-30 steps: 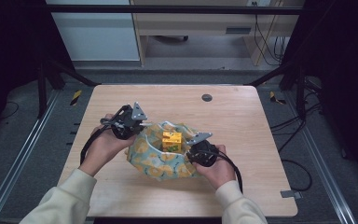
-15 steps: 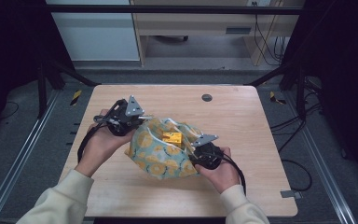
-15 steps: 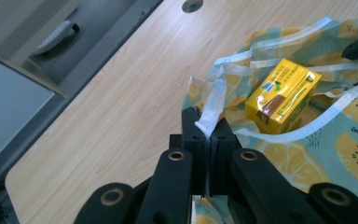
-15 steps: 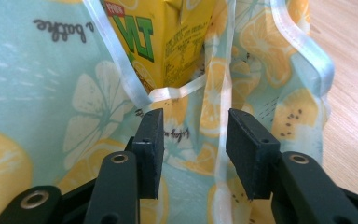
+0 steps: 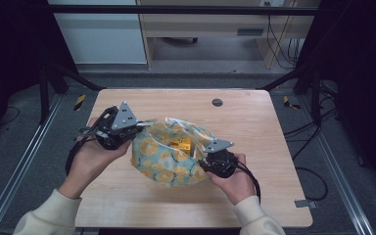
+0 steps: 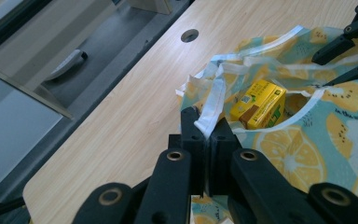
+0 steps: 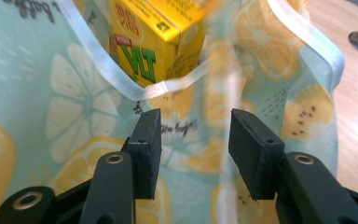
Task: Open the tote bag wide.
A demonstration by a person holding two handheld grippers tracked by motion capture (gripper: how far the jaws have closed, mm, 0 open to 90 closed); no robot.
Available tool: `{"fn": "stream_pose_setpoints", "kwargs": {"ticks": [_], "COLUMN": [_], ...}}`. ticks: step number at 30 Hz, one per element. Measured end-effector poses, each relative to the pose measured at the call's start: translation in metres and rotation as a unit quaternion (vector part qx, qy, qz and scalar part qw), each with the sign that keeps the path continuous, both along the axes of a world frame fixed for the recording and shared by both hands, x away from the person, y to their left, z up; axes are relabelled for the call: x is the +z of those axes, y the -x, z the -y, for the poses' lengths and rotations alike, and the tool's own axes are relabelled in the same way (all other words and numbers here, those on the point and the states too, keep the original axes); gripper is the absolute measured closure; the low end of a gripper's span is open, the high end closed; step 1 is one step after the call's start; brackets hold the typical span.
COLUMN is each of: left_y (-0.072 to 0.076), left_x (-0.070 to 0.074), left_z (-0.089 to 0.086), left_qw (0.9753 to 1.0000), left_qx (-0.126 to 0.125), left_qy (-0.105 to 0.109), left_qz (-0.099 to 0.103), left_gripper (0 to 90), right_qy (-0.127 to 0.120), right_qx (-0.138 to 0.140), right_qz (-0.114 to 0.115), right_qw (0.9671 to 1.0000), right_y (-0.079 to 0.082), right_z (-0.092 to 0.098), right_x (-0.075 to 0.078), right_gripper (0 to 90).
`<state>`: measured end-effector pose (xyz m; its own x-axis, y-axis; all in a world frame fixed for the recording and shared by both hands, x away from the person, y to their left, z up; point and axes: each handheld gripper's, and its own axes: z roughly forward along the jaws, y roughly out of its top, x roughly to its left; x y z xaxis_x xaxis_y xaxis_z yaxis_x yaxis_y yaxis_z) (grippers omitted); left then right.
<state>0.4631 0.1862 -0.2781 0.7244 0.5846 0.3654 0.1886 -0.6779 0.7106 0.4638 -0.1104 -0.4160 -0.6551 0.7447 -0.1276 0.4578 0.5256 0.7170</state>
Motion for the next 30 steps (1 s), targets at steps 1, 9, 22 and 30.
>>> {"fn": "stream_pose_setpoints", "kwargs": {"ticks": [1, 9, 22, 30], "left_y": [0.002, 0.014, 0.014, 0.020], "left_x": [0.001, 0.004, -0.005, -0.015], "left_z": [-0.002, -0.016, -0.022, -0.024], "left_qw": [1.0000, 1.0000, 0.9995, 0.9985], "left_qx": [-0.002, -0.006, -0.007, -0.016], "left_qy": [0.001, -0.001, -0.019, -0.036], "left_qz": [-0.001, -0.005, -0.025, -0.039], "left_gripper": [87.9, 87.7, 87.8, 87.8], "right_qy": [-0.002, -0.006, -0.009, -0.010], "right_qx": [0.000, 0.012, 0.018, 0.017], "right_qz": [0.001, 0.011, 0.016, 0.022], "right_qw": [1.0000, 0.9998, 0.9997, 0.9996], "right_y": [0.001, 0.008, 0.010, 0.011], "right_z": [0.000, -0.004, -0.008, -0.004], "right_x": [0.001, 0.016, 0.022, 0.027], "right_gripper": [54.2, 53.9, 54.2, 54.5]}}
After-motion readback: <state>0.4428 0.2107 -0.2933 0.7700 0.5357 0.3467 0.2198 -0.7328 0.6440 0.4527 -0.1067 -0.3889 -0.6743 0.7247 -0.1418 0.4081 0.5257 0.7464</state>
